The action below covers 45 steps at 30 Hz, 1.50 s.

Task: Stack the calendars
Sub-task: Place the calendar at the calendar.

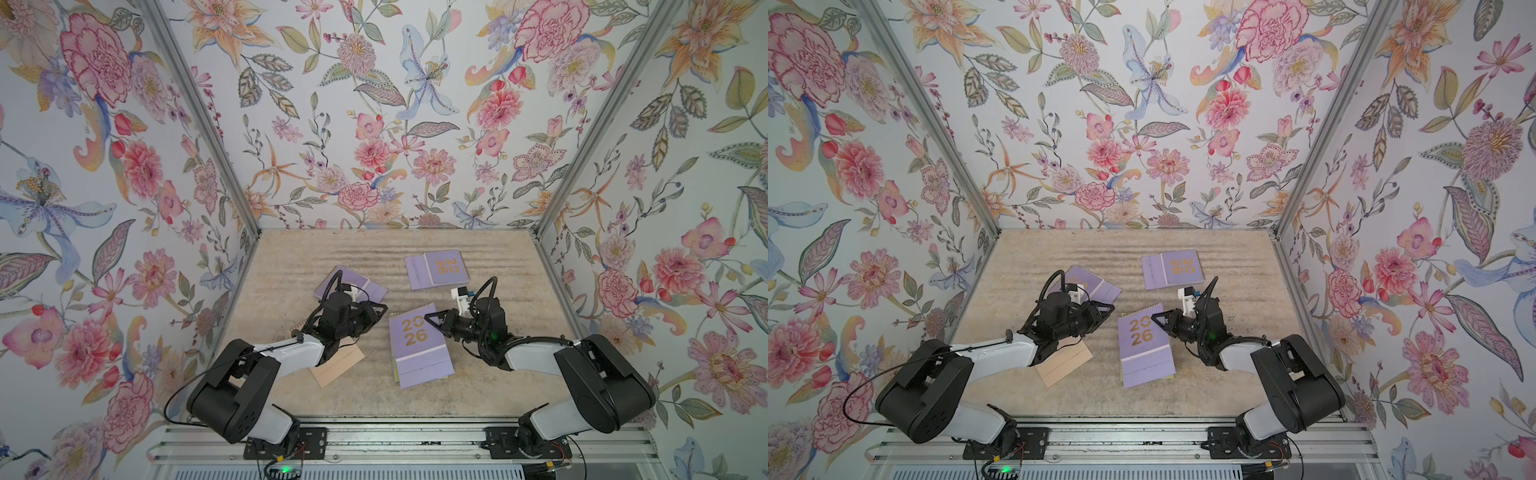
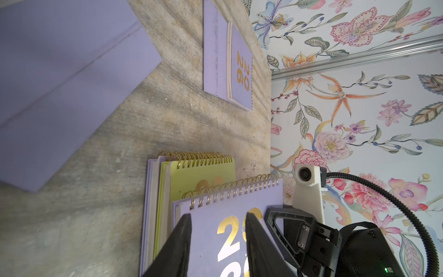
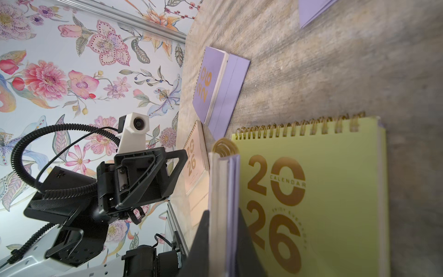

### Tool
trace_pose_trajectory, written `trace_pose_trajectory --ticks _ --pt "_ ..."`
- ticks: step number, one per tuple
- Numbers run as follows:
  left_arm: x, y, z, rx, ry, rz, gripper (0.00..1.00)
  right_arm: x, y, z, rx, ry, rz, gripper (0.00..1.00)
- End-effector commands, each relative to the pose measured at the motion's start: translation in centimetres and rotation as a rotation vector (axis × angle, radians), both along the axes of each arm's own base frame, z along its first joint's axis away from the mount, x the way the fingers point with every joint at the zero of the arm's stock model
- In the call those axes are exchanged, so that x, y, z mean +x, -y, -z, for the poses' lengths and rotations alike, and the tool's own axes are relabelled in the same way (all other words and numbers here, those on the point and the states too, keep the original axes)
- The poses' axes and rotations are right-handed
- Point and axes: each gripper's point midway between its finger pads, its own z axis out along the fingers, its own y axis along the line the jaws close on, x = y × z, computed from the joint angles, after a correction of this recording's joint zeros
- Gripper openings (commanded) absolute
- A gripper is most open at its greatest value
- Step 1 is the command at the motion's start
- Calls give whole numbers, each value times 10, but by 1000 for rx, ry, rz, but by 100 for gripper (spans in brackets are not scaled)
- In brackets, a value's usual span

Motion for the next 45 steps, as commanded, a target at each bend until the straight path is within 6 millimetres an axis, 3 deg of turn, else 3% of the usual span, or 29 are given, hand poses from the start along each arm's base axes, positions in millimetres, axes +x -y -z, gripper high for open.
trace_pose_trajectory --ticks 1,10,16,17,22,45 --pt "-10 -3 21 43 -44 15 37 9 -5 -24 71 86 13 0" --pt "-19 -3 37 39 -85 22 29 11 -1 -19 78 89 49 0" --pt "-23 5 41 22 -96 47 24 11 2 -11 68 80 63 0" --pt "-25 7 52 36 -124 51 24 11 2 -10 69 80 64 0" --pt "-26 16 57 34 -136 77 24 11 3 -5 69 73 70 0" --pt "-25 26 58 16 -138 106 24 15 6 8 91 58 103 4"
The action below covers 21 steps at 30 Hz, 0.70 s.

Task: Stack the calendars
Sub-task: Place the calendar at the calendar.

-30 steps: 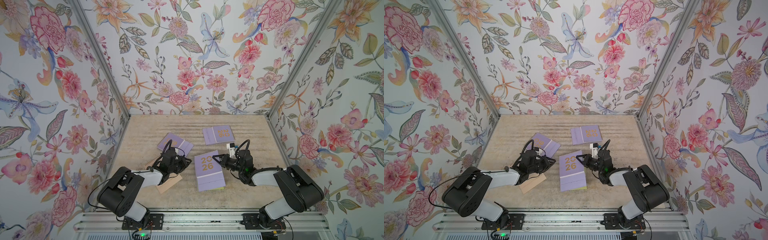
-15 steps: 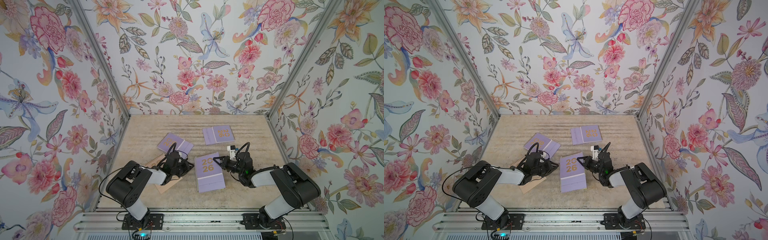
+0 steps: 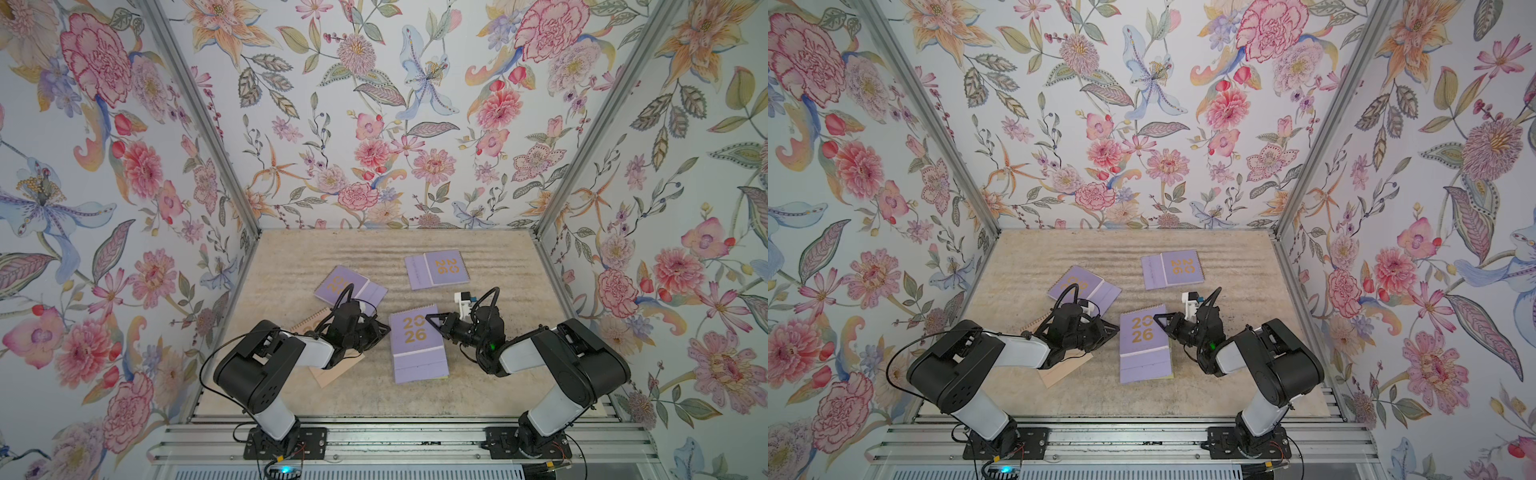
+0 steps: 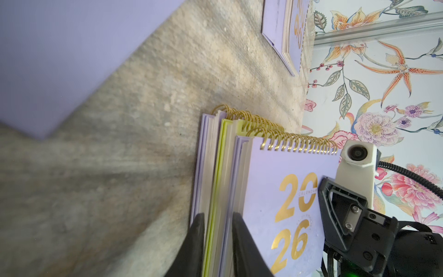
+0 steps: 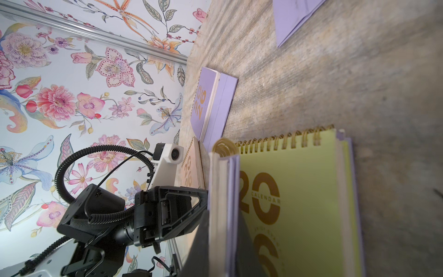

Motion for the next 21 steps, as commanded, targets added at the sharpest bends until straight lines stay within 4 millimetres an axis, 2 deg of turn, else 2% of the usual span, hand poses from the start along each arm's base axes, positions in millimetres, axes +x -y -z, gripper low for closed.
trace_pose_trajectory --ticks 1,4,8,15,21 --pt "2 8 -5 -23 5 14 24 6 -2 -12 38 37 14 5" --pt "2 8 -5 -24 4 14 24 6 -2 -8 23 24 12 16" --pt "2 9 -5 -27 3 16 24 6 -1 -7 13 14 14 24" --pt "2 9 -4 -29 1 17 24 9 2 -7 -20 7 21 35" --pt "2 10 -4 -35 0 19 24 11 5 -3 -113 -4 12 43"
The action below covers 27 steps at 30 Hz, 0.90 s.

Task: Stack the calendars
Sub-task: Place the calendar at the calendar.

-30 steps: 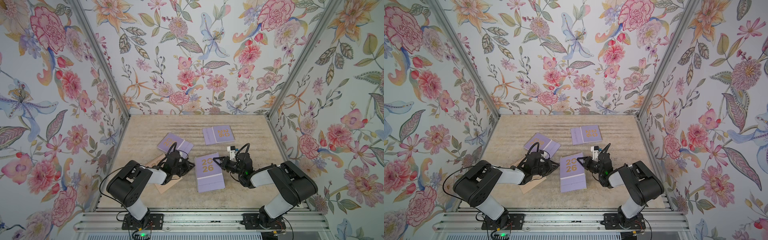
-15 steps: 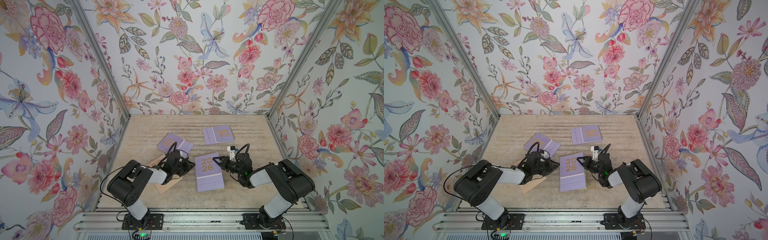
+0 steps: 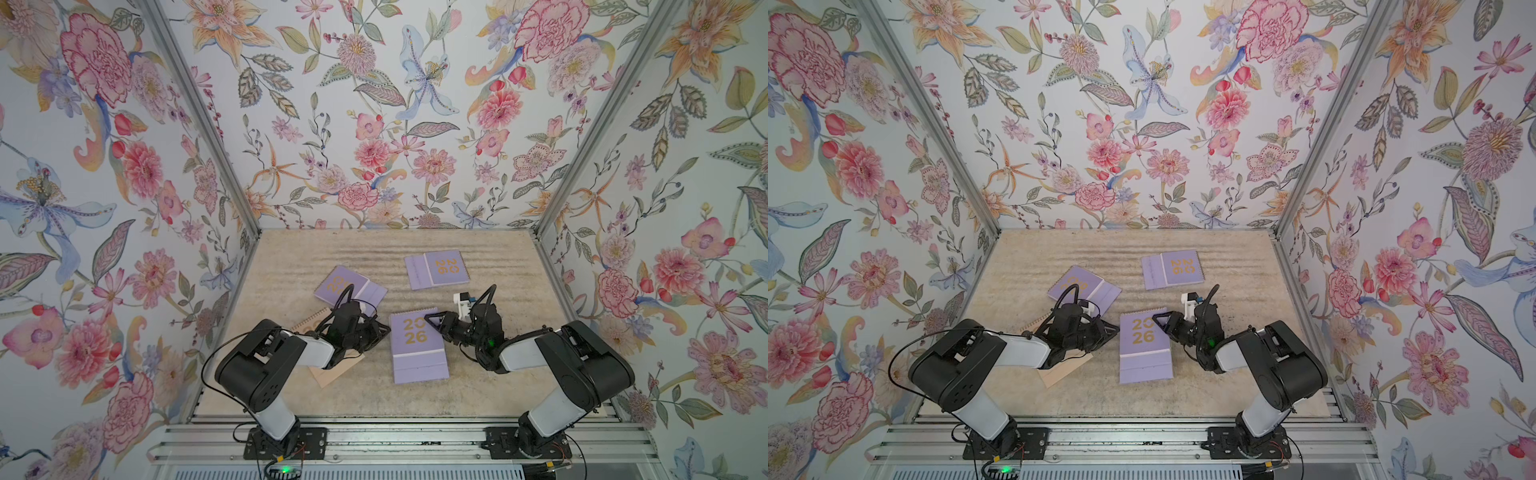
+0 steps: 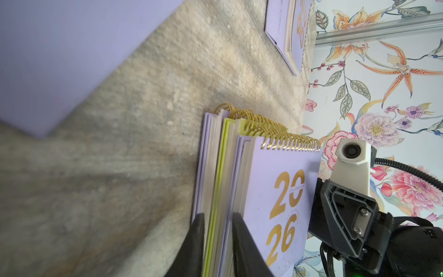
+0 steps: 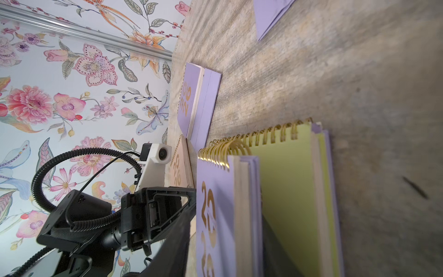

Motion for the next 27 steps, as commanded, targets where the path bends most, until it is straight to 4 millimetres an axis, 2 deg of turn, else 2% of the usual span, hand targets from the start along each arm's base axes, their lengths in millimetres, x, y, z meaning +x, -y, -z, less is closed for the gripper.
trace_pose_trajectory --ticks 1,21,27 --pt "3 10 -7 -33 10 19 24 8 4 -10 -47 38 10 44" --pt "7 2 -7 -34 9 4 26 15 15 -9 -180 20 9 73" --pt "13 -6 -11 -19 21 -19 28 21 33 -11 -244 16 59 80"
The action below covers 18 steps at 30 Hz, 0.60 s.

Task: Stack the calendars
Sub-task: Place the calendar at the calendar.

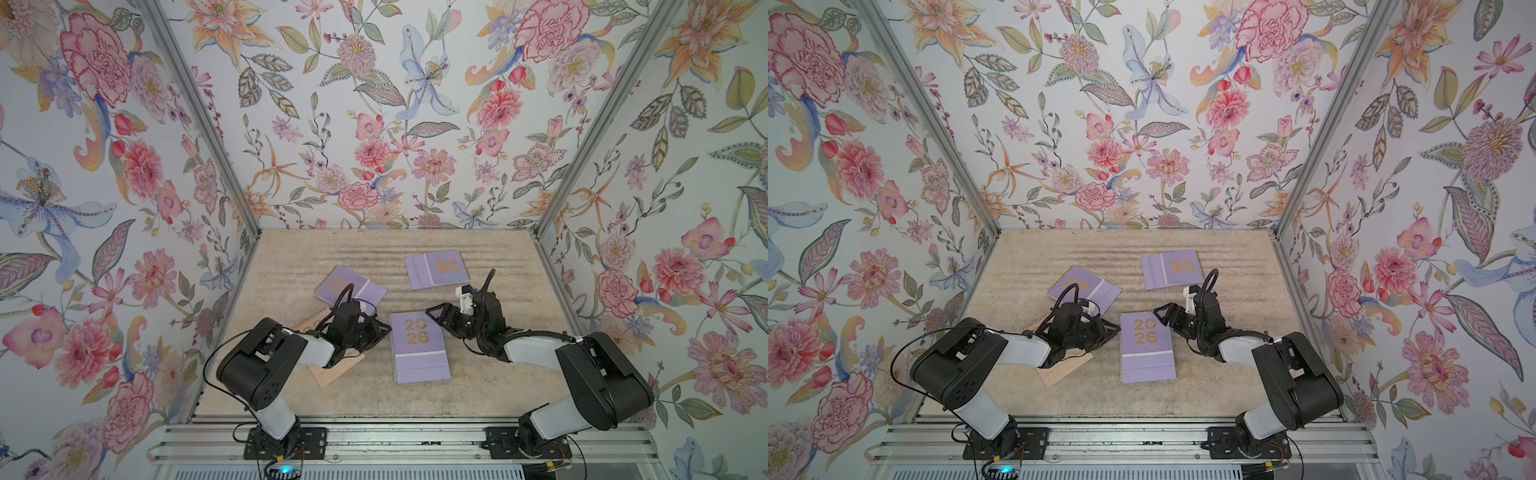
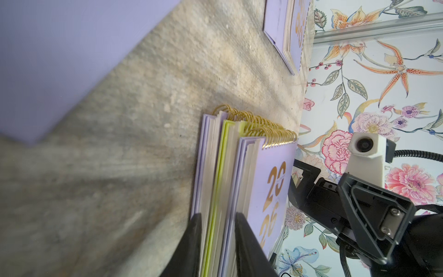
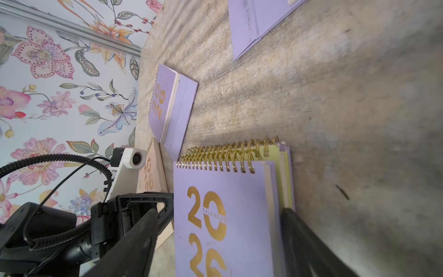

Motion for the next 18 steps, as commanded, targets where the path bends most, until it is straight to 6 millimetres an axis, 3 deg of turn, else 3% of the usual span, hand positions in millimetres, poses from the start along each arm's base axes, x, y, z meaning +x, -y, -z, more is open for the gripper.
trace_pose_trajectory --ticks 1,8,12,18 --pt "10 -4 -12 -4 30 -17 28 11 15 -13 -50 36 46 81" --pt "32 -15 -24 31 67 -37 30 25 55 -26 -97 10 164 85" --pt "58 -16 -36 58 97 -40 31 39 81 -35 -106 -2 246 87" --pt "105 -8 -51 63 143 -45 32 79 117 -39 -73 -61 340 92"
